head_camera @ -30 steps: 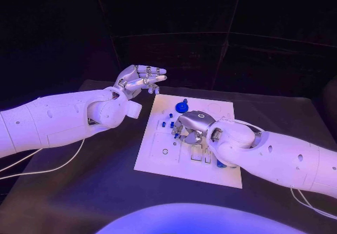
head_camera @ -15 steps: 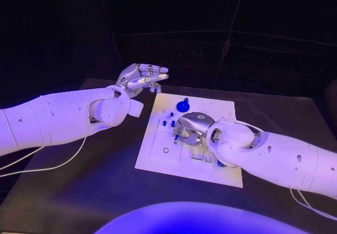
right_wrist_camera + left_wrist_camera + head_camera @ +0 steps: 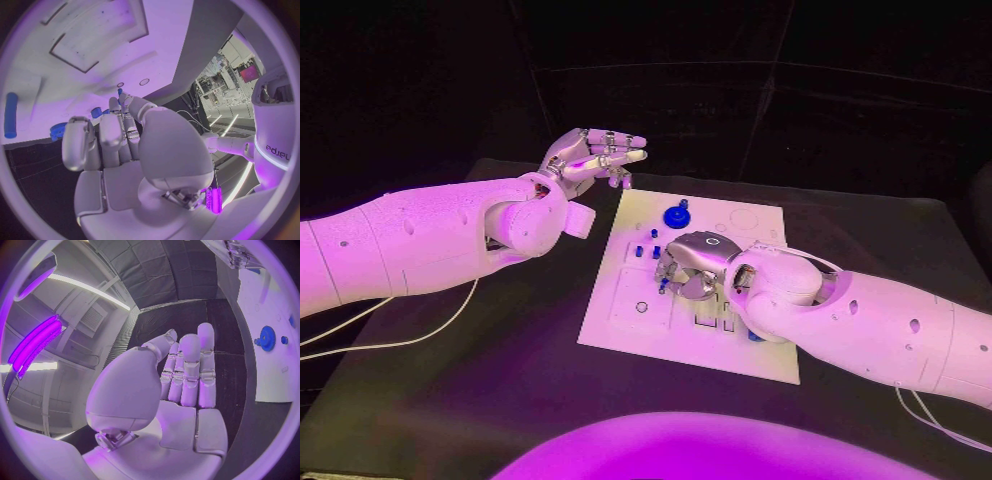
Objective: Assemble the parts on the task board
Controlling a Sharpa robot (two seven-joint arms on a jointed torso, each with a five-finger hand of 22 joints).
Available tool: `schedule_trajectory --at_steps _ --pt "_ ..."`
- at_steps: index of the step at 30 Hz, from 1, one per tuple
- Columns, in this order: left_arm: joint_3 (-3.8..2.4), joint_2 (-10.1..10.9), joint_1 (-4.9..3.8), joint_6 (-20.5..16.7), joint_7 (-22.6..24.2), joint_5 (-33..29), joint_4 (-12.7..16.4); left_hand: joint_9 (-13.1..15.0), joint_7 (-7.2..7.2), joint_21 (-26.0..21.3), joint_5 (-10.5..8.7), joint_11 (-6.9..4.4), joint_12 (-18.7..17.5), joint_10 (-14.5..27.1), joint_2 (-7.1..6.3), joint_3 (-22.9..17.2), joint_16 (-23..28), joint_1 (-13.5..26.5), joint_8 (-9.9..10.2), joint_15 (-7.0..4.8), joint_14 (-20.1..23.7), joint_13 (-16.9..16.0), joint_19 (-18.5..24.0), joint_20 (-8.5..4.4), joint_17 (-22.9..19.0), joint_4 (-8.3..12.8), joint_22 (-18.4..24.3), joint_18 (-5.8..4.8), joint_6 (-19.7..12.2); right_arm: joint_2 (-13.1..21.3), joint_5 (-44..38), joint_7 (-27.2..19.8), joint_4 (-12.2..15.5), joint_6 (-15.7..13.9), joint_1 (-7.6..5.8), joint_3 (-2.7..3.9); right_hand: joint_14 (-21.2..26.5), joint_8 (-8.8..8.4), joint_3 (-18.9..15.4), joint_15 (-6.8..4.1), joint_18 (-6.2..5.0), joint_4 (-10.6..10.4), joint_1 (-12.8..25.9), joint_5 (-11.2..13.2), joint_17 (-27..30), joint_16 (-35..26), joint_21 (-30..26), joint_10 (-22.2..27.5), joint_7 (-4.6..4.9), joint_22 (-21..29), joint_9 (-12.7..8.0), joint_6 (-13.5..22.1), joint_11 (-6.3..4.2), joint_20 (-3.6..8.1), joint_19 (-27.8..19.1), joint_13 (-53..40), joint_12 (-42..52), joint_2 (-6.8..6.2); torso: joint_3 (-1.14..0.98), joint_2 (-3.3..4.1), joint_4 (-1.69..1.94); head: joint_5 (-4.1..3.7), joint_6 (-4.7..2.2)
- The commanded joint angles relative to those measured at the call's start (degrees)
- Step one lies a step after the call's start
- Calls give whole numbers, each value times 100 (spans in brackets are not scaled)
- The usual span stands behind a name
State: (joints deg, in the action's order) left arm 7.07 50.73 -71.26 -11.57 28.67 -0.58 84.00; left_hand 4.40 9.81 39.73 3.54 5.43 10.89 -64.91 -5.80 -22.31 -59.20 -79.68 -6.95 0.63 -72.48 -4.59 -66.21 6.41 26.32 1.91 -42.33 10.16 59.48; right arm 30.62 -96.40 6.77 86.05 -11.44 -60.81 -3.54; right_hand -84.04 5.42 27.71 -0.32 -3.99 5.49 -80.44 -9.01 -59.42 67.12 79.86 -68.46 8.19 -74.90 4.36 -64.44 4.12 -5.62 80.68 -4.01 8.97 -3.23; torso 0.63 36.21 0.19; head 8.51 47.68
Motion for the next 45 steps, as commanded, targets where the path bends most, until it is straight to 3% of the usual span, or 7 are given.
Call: schedule_trajectory --at_steps 1,31,36,45 --pt "-5 -9 -8 75 17 -28 -3 -9 0 -36 2 18 29 -9 36 44 39 5 -38 4 31 -7 42 8 -5 1 6 34 20 -13 -60 -44 4 97 0 1 -188 -16 20 -6 63 12 50 -27 2 20 34 17 49 -356 10 -4 38 -8 20 -6 -24 -6 -3 1 4 9 0" --pt "-5 -7 -8 87 10 -28 -1 -9 0 -36 2 18 29 -9 36 44 39 5 -38 4 31 -7 42 8 -5 1 6 34 20 -114 -176 87 -88 230 30 -6 -185 -19 20 -3 62 9 58 -31 16 18 31 18 51 -353 9 -4 40 -11 14 -7 -27 -1 1 -2 -7 35 48" --pt "-5 -9 -9 98 2 -28 0 -10 0 -38 2 18 31 -8 36 45 40 5 -38 4 33 -6 42 8 -8 1 6 34 19 -134 -343 211 -90 212 30 -118 -183 -24 8 0 64 1 78 -28 14 29 38 21 54 -361 8 -1 44 -14 18 -7 -32 -10 3 -3 -3 28 53" --pt "-5 -12 -9 106 -2 -28 -7 -11 0 -46 2 19 39 0 37 52 44 9 -38 6 40 -6 44 9 -18 2 10 33 17 -163 -479 299 -100 310 30 -179 -172 -54 -28 11 60 -4 127 -24 39 41 33 62 62 -355 -1 36 54 -25 2 -2 -64 -62 0 2 -3 47 60"
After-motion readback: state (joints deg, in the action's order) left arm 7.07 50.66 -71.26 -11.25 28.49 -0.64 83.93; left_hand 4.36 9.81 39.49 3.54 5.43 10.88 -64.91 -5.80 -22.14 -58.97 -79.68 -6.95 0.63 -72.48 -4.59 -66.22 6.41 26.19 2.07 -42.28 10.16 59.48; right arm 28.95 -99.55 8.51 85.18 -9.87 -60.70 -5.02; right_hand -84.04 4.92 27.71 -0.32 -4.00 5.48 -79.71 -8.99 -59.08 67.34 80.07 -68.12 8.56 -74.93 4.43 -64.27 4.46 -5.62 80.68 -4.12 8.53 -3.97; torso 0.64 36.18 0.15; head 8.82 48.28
